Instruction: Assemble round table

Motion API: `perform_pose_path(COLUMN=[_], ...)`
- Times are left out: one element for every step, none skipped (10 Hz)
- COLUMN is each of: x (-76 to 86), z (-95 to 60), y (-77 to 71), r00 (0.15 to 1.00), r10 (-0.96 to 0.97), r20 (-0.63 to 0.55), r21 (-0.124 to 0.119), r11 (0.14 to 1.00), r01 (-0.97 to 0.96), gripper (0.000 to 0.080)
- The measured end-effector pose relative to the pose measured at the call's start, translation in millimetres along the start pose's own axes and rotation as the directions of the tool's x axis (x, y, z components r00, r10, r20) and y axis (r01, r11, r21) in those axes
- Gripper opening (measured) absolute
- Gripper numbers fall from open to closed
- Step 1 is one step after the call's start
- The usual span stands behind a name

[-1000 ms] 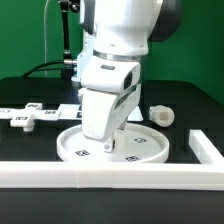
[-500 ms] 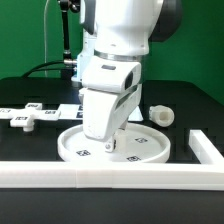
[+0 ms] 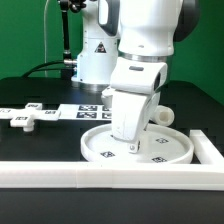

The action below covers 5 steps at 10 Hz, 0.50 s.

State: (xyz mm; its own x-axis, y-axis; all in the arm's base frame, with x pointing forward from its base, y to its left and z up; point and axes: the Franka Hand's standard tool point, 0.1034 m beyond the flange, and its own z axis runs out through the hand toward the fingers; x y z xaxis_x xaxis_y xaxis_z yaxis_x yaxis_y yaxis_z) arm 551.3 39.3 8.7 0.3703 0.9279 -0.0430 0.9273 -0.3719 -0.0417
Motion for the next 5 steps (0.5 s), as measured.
perform_pose_path(x=[0.0,0.0,0.4,0.8,2.1], z=[0.0,0.0,-0.1,-0.3,-1.0], y=[0.1,0.1,0.8,2.4,6.1], r00=[1.000,1.000,1.000,1.000,1.000], r10=[-0.001,-0.001,-0.007,-0.015,-0.031], r20=[0.001,0.001,0.001,0.002,0.005], r21=[-0.001,-0.001,-0.002,-0.001,0.001], r11=[1.000,1.000,1.000,1.000,1.000], r01=[0.001,0.001,0.007,0.015,0.031], gripper=[0.0409,0.0409,0.0409,0.0409,0.0409])
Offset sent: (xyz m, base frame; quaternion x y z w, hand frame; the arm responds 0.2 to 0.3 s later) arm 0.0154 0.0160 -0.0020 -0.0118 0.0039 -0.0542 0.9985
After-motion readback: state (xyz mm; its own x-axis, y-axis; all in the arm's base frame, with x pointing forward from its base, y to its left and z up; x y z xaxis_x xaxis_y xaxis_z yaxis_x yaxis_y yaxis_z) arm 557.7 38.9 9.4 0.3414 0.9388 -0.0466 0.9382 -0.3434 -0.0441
